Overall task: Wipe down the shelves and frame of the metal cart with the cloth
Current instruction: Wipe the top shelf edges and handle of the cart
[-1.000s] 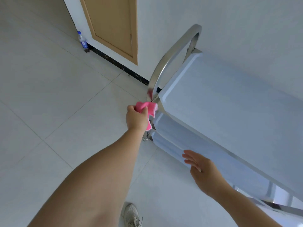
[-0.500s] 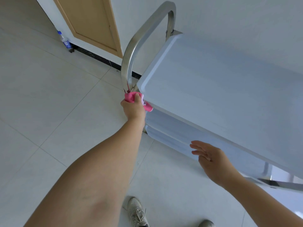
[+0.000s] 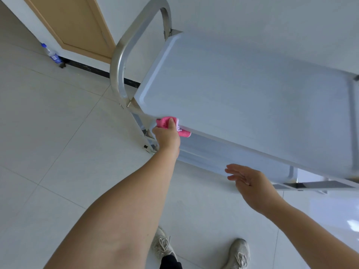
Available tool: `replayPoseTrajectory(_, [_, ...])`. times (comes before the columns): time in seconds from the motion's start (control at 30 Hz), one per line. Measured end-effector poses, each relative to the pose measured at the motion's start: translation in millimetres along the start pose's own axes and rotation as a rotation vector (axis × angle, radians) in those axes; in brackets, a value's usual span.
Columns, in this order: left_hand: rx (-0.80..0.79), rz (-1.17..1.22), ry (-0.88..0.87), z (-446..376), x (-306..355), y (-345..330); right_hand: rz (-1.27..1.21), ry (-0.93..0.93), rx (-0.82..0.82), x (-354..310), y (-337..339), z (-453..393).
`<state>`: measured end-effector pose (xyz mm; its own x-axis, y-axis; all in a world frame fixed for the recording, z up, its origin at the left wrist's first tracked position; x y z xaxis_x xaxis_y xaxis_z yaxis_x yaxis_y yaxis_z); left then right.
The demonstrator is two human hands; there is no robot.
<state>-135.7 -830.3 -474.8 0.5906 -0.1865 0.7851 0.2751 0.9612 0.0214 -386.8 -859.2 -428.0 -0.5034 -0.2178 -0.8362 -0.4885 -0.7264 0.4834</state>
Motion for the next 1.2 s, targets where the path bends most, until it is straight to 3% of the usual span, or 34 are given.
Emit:
replayPoseTrajectory(0.2, [-0.141,0.000,0.038,52,-39,-50,-0.026,-0.048,0.081,23,38,29])
replayPoseTrajectory(0.4, [-0.184,-0.003,0.123,94,-70,-103,-0.027,-0.095,0.139,47,76,56])
replayPoseTrajectory(0.57, [-0.185,-0.016,0.189,130,-89,-155,-0.062,-0.140,0.225,70,114,81])
replayPoseTrajectory(0.8, [-0.034,0.018,0.208,156,-115,-196,-0.100,-0.171,0.290,100,155,101])
replayPoseTrajectory(1.2, [-0.174,-0.039,0.424,251,-178,-292,-0.136,-0.200,0.372,139,229,124])
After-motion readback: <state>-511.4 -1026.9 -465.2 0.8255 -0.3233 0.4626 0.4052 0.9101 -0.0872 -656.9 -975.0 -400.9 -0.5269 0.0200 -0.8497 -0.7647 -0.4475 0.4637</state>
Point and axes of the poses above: each hand's wrist, its own z-axis away from the middle knuckle, its own y-axis out of the back of the hand, x = y × z, the point moved 1 cm from there along -z, towards the middle knuckle, and after that the axes turned 12 degrees about y, right-handed, at the moved point
